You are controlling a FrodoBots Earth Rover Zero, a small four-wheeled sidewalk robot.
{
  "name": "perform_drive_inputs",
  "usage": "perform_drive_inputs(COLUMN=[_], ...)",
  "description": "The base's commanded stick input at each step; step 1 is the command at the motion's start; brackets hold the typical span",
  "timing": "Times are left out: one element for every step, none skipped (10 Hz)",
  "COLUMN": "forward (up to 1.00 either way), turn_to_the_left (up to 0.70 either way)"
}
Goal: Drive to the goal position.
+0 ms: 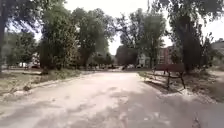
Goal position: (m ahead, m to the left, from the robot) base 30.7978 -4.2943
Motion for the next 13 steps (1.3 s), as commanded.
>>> perform_drive_inputs(forward=[0.85,0.85,0.85,0.85,0.85,0.85,0.85,0.85,0.85,0.85,0.85,0.85,0.85], turn_to_the_left=[0.00,0.00,0.00,-0.12,-0.29,-0.08,0.00,0.00,0.00,0.00,0.00,0.00,0.00])
